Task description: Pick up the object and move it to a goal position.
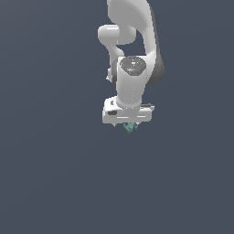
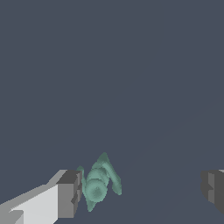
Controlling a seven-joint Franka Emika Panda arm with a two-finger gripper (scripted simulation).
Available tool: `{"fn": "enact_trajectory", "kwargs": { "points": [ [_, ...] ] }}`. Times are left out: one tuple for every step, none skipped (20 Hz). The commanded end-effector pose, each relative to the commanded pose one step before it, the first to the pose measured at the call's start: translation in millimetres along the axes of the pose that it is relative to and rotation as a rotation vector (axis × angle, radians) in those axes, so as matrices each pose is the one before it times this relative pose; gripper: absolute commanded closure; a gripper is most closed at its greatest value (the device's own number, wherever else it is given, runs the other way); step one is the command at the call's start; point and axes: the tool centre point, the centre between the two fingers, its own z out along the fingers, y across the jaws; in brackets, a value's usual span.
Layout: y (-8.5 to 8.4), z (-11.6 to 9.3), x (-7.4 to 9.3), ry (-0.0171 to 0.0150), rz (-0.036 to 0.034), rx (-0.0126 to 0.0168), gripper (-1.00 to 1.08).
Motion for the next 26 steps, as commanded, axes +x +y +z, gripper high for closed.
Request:
{"fn": "enact_trajectory", "kwargs": {
  "points": [
    [0.01,0.00,0.00,0.00000,0.00000,0.00000,-0.92],
    [0.61,0.14,-0.18,-0.00060,0.00030,-0.00014,-0.92],
    [1.98,0.73,-0.45,-0.00232,0.00122,-0.00050,-0.92],
    [3.23,1.03,-0.81,-0.00358,0.00195,-0.00074,-0.92],
    [4.63,1.47,-1.14,-0.00517,0.00299,-0.00102,-0.92],
    [5.92,1.83,-1.43,-0.00664,0.00419,-0.00123,-0.92],
    [5.40,1.57,-1.26,-0.00605,0.00432,-0.00104,-0.92],
    [4.38,1.16,-0.96,-0.00489,0.00406,-0.00078,-0.92],
    [3.31,0.75,-0.64,-0.00367,0.00370,-0.00055,-0.92],
    [2.06,0.31,-0.30,-0.00223,0.00300,-0.00030,-0.92],
    [0.61,-0.05,0.02,-0.00062,0.00157,-0.00007,-0.92],
    [-0.50,-0.21,0.12,0.00062,-0.00028,0.00010,-0.92],
    [-1.00,0.03,0.04,0.00098,-0.00218,0.00011,-0.92],
    [-0.84,0.33,-0.19,0.00078,-0.00336,0.00005,-0.92],
    [-0.77,0.64,-0.41,0.00062,-0.00469,-0.00001,-0.92],
    [-0.83,0.94,-0.63,0.00057,-0.00627,-0.00005,-0.92],
    [-0.98,1.24,-0.83,0.00061,-0.00800,-0.00008,-0.92],
    [-1.24,1.51,-1.02,0.00081,-0.00990,-0.00009,-0.92],
    [-1.66,1.77,-1.19,0.00115,-0.01206,-0.00009,-0.92],
    [-2.07,2.02,-1.36,0.00147,-0.01420,-0.00008,-0.92],
    [-2.43,2.27,-1.53,0.00173,-0.01622,-0.00008,-0.92],
    [-2.69,2.52,-1.72,0.00187,-0.01804,-0.00009,-0.92],
    [-2.96,2.77,-1.90,0.00202,-0.01992,-0.00010,-0.92],
    [-3.30,3.00,-2.08,0.00224,-0.02192,-0.00009,-0.92],
    [-3.69,3.22,-2.25,0.00249,-0.02398,-0.00009,-0.92],
    [-4.06,3.43,-2.41,0.00271,-0.02602,-0.00008,-0.92]
  ]
}}
